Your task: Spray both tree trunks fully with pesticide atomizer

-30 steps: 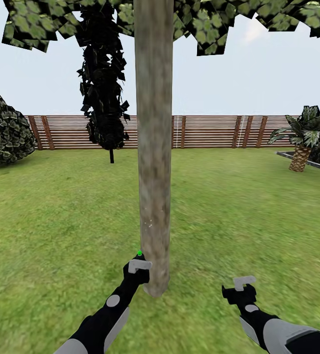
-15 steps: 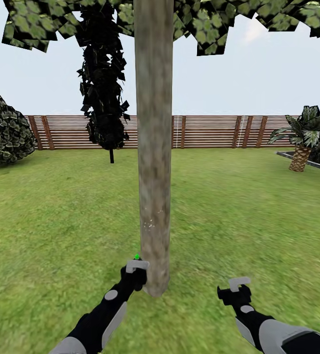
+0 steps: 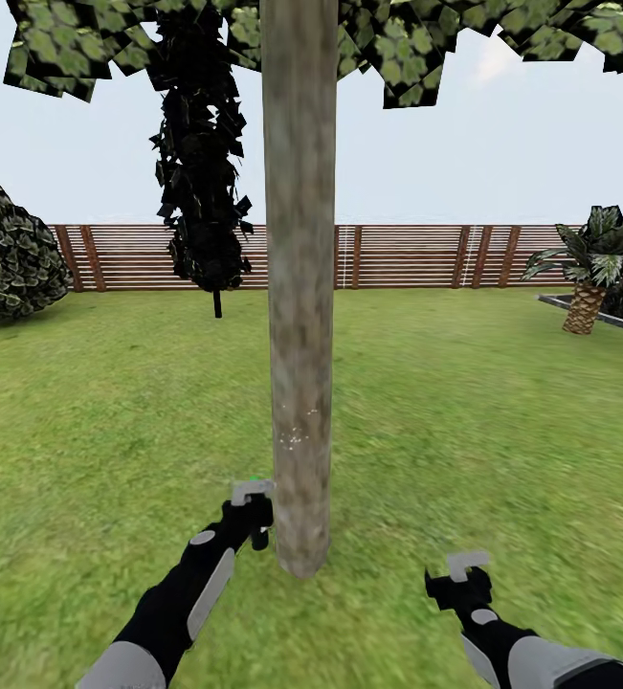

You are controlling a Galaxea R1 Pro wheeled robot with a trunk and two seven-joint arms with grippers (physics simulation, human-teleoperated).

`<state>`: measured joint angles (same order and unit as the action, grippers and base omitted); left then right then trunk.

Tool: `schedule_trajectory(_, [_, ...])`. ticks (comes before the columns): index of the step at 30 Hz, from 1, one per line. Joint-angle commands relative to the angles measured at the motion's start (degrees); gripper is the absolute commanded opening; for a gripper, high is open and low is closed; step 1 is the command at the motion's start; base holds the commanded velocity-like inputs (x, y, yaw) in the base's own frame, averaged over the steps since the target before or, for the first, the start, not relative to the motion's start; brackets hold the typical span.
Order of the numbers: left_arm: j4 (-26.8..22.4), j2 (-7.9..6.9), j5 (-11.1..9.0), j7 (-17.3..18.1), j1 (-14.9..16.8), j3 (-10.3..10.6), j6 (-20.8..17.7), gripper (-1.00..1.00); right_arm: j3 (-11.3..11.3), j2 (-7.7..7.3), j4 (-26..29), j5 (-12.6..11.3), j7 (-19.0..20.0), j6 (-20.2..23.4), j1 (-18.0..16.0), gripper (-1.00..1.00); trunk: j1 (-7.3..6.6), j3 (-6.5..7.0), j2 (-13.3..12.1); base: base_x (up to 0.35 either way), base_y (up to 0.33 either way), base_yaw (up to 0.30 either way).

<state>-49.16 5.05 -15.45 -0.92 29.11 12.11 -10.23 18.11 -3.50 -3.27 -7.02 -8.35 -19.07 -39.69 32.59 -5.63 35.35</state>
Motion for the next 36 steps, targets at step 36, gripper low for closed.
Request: schedule_trajectory(36, [-25.25, 0.00, -0.11, 0.20, 19.90, -8.31, -45.83, -1.00, 0.08, 0.16, 0.02, 5.70, 0.27, 0.44, 3.22, 1.00, 0.00, 0.00, 0.00, 0.000, 0.000, 0.000])
